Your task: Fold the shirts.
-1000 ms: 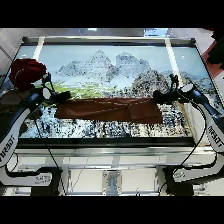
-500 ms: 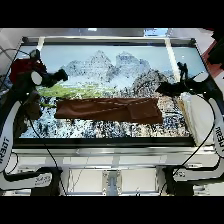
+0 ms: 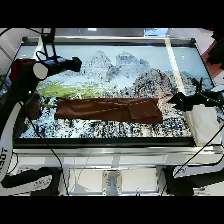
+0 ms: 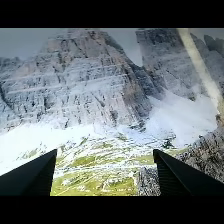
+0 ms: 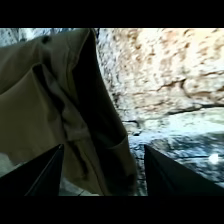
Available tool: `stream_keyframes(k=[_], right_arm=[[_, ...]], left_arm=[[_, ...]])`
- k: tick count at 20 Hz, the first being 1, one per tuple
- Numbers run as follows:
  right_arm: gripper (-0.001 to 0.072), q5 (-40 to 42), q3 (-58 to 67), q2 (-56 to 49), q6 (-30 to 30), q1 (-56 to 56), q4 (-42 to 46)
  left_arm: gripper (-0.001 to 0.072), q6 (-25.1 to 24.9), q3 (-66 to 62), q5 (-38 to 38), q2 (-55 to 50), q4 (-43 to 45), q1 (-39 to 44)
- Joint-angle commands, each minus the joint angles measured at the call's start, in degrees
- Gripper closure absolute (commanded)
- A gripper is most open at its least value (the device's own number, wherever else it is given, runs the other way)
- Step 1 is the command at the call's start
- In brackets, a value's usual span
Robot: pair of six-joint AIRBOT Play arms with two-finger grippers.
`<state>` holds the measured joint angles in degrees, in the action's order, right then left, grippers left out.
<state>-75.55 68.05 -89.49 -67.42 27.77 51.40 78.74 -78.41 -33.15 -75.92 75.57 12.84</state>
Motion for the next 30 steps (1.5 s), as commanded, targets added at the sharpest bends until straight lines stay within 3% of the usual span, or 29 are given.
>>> stream_keyframes(k=[1, 7, 14, 15, 16, 17, 18, 19, 20, 24, 26, 30], right_arm=[[0.0125, -2.5, -1.9, -5.7, 6.0, 1.4, -9.4], [0.0123, -0.6, -1.9, -13.6, 9.1, -0.7, -11.3], [0.0140, -0.4, -1.8, -15.1, 12.1, -9.4, -13.3], [0.0201, -0.4, -1.8, -15.1, 12.0, -10.6, -13.6], [0.0375, -0.6, -1.8, -15.1, 12.0, -11.6, -13.9], [0.0638, -1.4, -1.7, -15.1, 12.0, -12.0, -14.5], [0.0685, -3.0, -1.4, -15.0, 12.0, -12.0, -15.8], [0.0684, -5.1, -0.8, -14.8, 12.0, -11.9, -17.3], [0.0684, -6.7, 0.0, -14.1, 11.8, -11.8, -18.6], [0.0685, -10.9, 4.9, -9.1, 6.2, -12.0, -19.7], [0.0686, -11.3, 8.1, -5.7, 3.1, -12.6, -19.4], [0.0686, -12.7, 15.1, -1.3, -3.2, -15.7, -17.3]], left_arm=[[0.0005, -5.7, -0.2, 0.3, 0.2, -0.3, 4.4], [0.0006, -5.7, -0.2, -2.9, 0.1, -0.8, 7.1], [0.0006, -5.7, 0.1, -5.7, -0.5, -2.3, 7.3], [0.0006, -5.7, 0.3, -5.7, -0.9, -2.3, 7.3], [0.0013, -5.7, 0.6, -5.7, -1.4, -2.4, 7.3], [0.0155, -5.7, 1.2, -5.7, -2.0, -2.8, 7.3], [0.0387, -5.7, 1.9, -5.8, -2.9, -3.0, 7.3], [0.0650, -5.7, 2.6, -5.8, -4.0, -4.1, 7.3], [0.0698, -5.7, 3.1, -5.7, -5.3, -5.5, 7.3], [0.0698, -2.3, 3.4, -7.8, -13.1, -14.4, 8.1], [0.0698, 1.2, 3.4, -10.7, -17.6, -14.2, 9.8], [0.0698, 1.9, 3.4, -9.0, -23.5, -14.2, 14.9]])
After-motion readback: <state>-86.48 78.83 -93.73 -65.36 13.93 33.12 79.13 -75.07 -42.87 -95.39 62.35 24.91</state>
